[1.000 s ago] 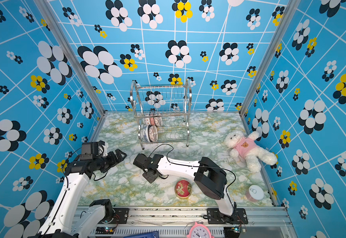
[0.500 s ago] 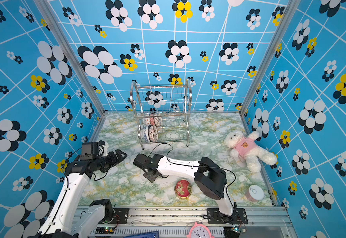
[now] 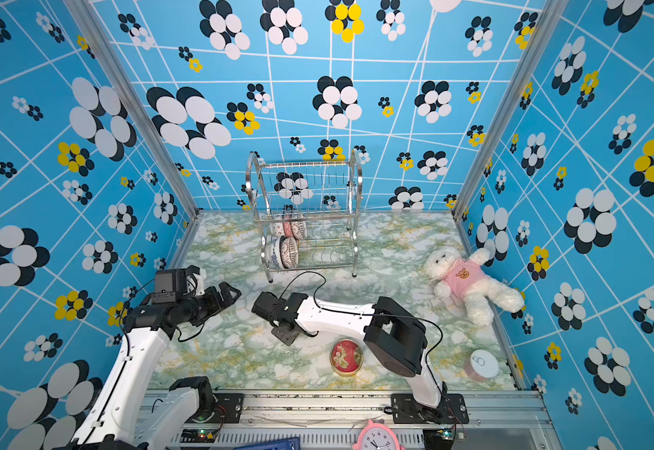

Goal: Load bowls into a dish rack
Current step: Pick up the bowl from the center of the table.

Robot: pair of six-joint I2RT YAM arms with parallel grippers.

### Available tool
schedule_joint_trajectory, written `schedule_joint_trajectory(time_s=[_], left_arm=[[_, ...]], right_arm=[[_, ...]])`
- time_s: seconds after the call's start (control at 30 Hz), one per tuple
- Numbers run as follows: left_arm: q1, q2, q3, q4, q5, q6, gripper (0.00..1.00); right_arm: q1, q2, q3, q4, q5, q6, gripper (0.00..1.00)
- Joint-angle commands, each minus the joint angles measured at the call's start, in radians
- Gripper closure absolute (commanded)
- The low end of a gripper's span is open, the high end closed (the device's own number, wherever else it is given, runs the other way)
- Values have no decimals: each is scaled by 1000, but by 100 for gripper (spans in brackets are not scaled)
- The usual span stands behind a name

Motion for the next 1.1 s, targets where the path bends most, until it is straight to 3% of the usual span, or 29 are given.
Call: schedule_joint_trajectory(time_s=[0.0,0.57,1.07], left_arm=[[-6,-9,-14,7,16,21,1],[-15,-21,-29,44,85,35,1],[-39,-29,-47,81,143,46,1]], right_arm=[[11,4,-10,11,22,1,85],[12,-141,-108,116,-36,94,92],[10,-292,-287,281,-103,214,93]])
